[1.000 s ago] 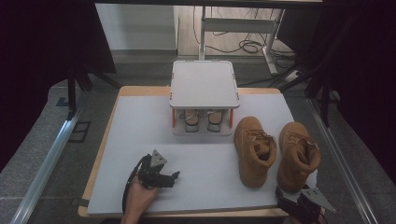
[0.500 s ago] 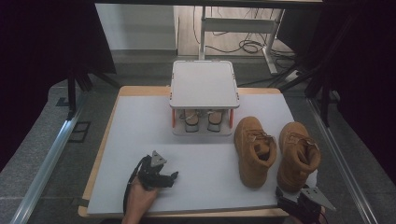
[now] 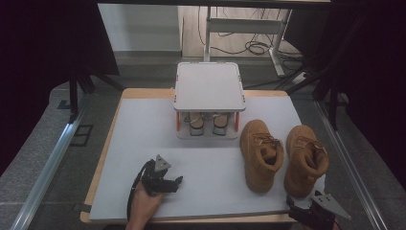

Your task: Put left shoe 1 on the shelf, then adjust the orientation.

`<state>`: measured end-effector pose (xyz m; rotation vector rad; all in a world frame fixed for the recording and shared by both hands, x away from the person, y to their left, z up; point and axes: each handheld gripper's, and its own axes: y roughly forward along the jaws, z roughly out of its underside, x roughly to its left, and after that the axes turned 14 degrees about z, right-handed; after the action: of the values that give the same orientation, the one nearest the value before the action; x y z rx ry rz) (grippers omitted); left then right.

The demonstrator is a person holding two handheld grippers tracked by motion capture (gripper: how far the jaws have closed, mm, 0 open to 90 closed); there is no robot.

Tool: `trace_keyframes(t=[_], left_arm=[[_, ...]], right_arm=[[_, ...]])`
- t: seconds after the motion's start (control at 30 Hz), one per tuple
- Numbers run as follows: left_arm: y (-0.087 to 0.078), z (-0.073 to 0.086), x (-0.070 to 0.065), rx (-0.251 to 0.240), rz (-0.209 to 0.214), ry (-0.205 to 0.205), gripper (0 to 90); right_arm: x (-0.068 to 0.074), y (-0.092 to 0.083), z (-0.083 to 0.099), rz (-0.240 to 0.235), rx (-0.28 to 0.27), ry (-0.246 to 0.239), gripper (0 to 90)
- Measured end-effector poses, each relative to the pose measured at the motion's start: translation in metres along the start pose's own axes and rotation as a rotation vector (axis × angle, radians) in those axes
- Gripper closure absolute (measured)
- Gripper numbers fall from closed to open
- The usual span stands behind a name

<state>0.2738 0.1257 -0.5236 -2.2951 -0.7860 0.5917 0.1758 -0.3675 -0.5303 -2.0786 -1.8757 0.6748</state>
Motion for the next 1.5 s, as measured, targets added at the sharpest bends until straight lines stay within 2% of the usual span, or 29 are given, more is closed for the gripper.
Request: trace_keyframes(t=[0.13, 0.23, 0.3, 0.5, 0.63, 0.73, 0.8, 0.93, 1.03, 1.1, 1.2, 1.33, 1.4, 1.5], left_arm=[[0.0, 0.0, 0.0, -0.001, 0.001, -0.001, 16.2], [0.0, 0.0, 0.0, -0.002, 0.001, -0.001, 16.2], [0.0, 0.0, 0.0, 0.0, 0.0, 0.0, 16.2], [0.0, 0.0, 0.0, -0.004, 0.0, -0.002, 16.2], [0.0, 0.0, 0.0, -0.004, 0.0, -0.002, 16.2], [0.0, 0.0, 0.0, -0.002, 0.0, -0.001, 16.2], [0.0, 0.0, 0.0, -0.004, 0.0, -0.002, 16.2], [0.0, 0.0, 0.0, -0.004, 0.0, -0.002, 16.2], [0.0, 0.0, 0.0, -0.004, 0.0, -0.002, 16.2], [0.0, 0.0, 0.0, -0.004, 0.0, -0.002, 16.2], [0.0, 0.0, 0.0, -0.004, 0.0, -0.002, 16.2], [0.0, 0.0, 0.0, -0.004, 0.0, -0.002, 16.2], [0.0, 0.0, 0.0, -0.004, 0.0, -0.002, 16.2], [0.0, 0.0, 0.0, -0.004, 0.0, -0.002, 16.2]], right_arm=[[-0.003, -0.005, -0.002, -0.027, 0.014, 0.002, 0.0], [-0.004, -0.008, -0.002, -0.019, 0.012, 0.01, 0.0], [-0.006, -0.011, -0.002, -0.034, 0.016, 0.02, 0.0], [-0.006, -0.021, -0.003, -0.056, 0.024, -0.019, 0.0], [-0.004, -0.027, -0.005, -0.077, 0.004, -0.011, 0.0], [-0.002, -0.033, -0.007, -0.089, -0.045, -0.004, 0.0], [0.001, -0.038, -0.01, -0.105, -0.084, -0.014, 0.0], [0.004, -0.043, -0.013, -0.128, -0.099, -0.008, 0.0], [0.008, -0.046, -0.018, -0.182, -0.082, 0.027, 0.0], [0.012, -0.047, -0.021, -0.21, -0.066, 0.033, 0.0], [0.022, -0.049, -0.026, -0.234, -0.073, 0.003, 0.0], [0.028, -0.049, -0.028, -0.259, -0.076, -0.008, 0.0], [0.033, -0.05, -0.031, -0.29, -0.077, -0.009, 0.0], [0.037, -0.05, -0.033, -0.291, -0.08, -0.014, 0.0]])
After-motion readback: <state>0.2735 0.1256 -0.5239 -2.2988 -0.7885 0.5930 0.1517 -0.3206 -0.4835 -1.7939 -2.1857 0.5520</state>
